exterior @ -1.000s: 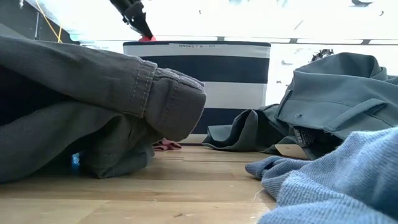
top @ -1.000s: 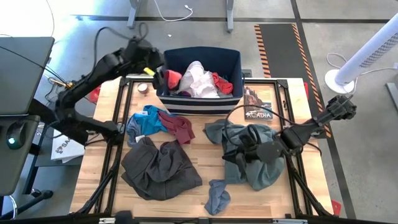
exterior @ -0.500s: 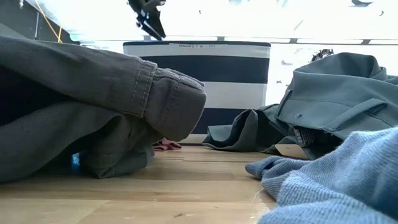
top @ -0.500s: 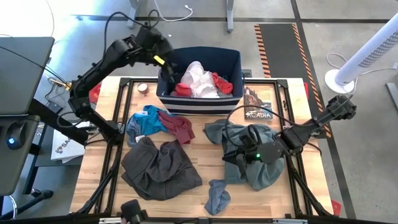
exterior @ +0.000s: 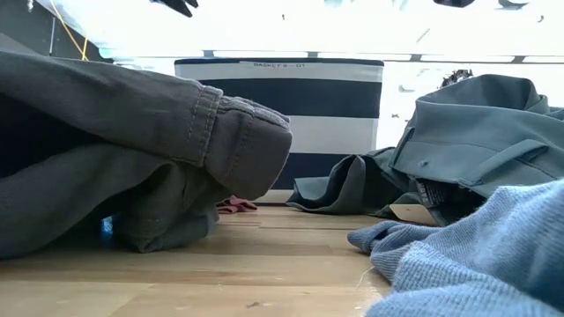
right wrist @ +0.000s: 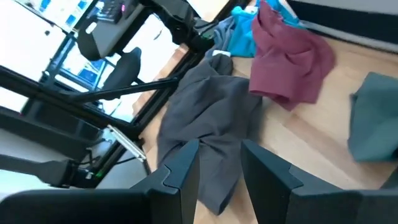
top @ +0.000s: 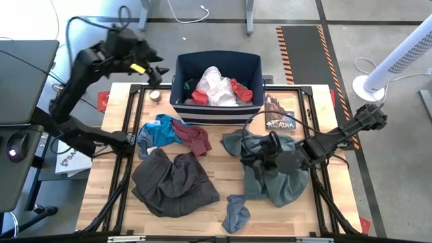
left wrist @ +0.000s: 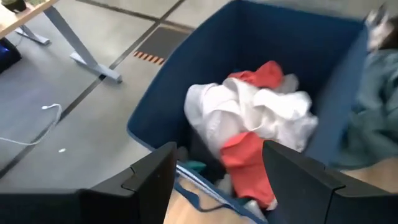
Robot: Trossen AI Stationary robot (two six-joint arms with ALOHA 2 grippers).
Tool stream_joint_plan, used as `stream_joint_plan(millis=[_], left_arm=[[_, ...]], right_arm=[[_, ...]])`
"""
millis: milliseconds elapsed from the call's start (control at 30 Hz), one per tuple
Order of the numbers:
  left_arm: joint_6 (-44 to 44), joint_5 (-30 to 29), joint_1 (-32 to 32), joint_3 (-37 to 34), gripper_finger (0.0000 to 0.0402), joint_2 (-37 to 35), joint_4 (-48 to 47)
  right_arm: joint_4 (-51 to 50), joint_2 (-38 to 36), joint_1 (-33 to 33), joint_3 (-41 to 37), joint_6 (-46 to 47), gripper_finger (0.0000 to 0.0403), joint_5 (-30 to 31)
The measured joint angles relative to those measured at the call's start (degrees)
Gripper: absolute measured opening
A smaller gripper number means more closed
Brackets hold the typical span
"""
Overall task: Sort clothes
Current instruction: Put the pink skirt into the blue laundry bin
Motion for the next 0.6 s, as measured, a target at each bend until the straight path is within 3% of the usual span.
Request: stream_joint_plan(millis=[333, 433, 600], left_arm=[[-12.2, 6.5, -6.7, -0.1, 0.0236, -5.7, -5.2], [-14.5, 6.2, -10.9, -0.1, 0.0236, -6.2, -8.8], [-19.5, 0.0, -17.9, -1.4, 0.0236, -7.9, -12.2]], right_arm=[[-4.4, 0.0, -6.4, 0.0, -3.7, 0.0114, -2.2], [-5.2, 0.0, -7.7, 0.0, -5.0, 0.0114, -2.2], [-5.1, 0.0, -9.5, 0.0, -6.7, 0.0114, -2.7]])
